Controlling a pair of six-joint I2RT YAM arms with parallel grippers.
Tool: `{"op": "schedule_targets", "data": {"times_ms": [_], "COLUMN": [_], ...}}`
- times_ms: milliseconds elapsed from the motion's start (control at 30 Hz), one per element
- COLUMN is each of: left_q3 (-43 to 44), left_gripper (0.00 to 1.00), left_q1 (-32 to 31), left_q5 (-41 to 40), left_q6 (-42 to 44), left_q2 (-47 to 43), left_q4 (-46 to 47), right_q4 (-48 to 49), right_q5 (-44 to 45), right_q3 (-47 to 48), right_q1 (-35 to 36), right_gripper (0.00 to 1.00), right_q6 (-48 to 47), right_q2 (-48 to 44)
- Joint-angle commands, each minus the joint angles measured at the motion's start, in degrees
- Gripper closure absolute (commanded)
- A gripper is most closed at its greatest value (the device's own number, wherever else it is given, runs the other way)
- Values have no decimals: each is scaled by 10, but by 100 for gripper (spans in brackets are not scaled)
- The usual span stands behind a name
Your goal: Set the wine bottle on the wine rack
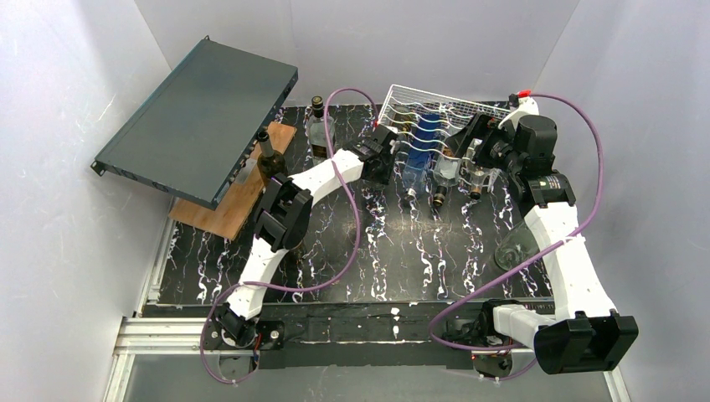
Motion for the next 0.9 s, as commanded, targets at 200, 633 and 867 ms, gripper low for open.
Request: {"op": "schedule_targets", "data": {"times_ms": [200, 633, 867], "left_q3": [5, -36, -80], "left_gripper": [20, 2, 2], "left_q1": [8, 23, 35], "left_q5": [47, 201, 265], "left_q6": [-9, -51, -71], "left_q2": [-47, -262, -414], "left_q4": [-46, -129, -165], "right_q4": [23, 47, 41], "right_q5": [-28, -112, -131], "right_q3": [-15, -62, -31], "right_q1": [-1, 2, 99], "right_gripper": [2, 2, 2], "right_q6": [15, 47, 41], "right_q2": [1, 16, 92]}}
